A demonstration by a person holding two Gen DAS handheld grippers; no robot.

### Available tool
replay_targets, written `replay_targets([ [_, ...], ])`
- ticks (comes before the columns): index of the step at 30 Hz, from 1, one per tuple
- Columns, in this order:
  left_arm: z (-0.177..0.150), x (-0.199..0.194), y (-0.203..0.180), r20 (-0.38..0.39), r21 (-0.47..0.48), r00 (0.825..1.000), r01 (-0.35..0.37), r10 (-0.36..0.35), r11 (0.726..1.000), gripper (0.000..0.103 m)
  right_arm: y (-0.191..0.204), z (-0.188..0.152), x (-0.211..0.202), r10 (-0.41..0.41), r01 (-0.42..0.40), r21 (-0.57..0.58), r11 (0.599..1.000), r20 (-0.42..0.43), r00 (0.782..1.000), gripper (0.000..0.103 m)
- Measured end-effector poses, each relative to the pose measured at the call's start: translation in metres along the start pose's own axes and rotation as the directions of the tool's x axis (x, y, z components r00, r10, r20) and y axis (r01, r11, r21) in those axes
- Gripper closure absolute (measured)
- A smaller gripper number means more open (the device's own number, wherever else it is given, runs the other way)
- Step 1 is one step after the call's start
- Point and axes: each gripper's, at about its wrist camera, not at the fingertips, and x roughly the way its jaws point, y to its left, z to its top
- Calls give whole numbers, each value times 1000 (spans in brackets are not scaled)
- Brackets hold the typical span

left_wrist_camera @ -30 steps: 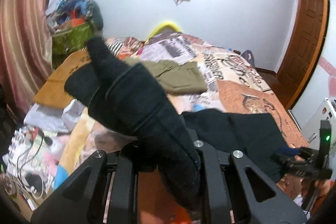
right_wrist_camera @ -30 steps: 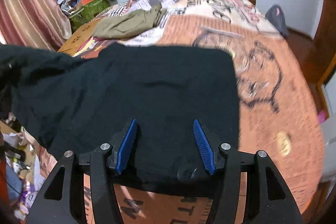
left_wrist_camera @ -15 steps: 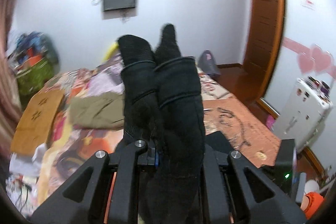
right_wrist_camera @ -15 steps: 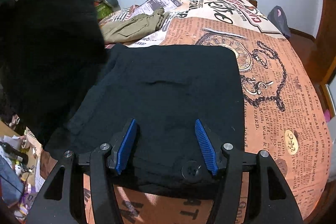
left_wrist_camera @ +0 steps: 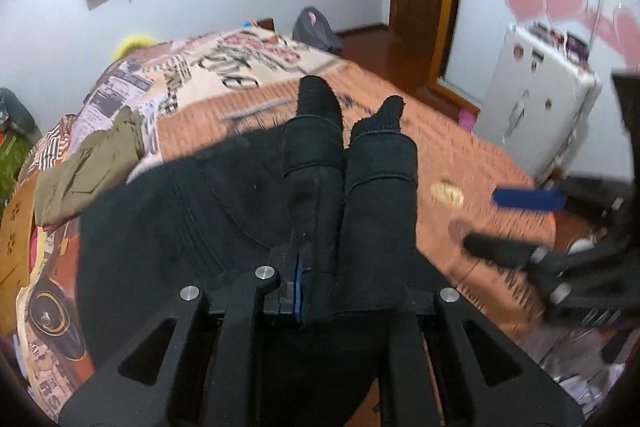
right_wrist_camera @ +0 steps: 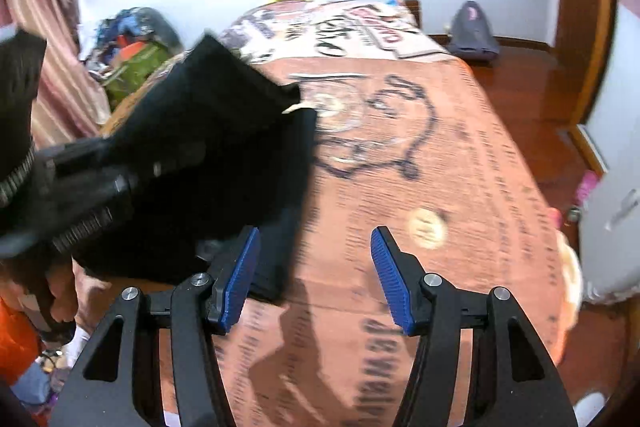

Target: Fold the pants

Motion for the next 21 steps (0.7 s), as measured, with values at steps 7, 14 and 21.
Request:
replay_targets([
  [7, -17, 3, -7, -47, 59, 999, -26, 28, 998, 79, -12, -7, -4, -2, 2, 52, 999, -3, 1000, 48],
  [14, -17, -21, 0, -40, -13, 999, 13, -14, 1000, 28, -5, -10, -6, 14, -14, 45, 999, 1, 1000, 48],
  [21, -18, -59, 25, 10, -95, 1000, 26, -25, 995, 28, 9, -8, -8, 27, -27, 10, 1000, 7, 1000, 48],
])
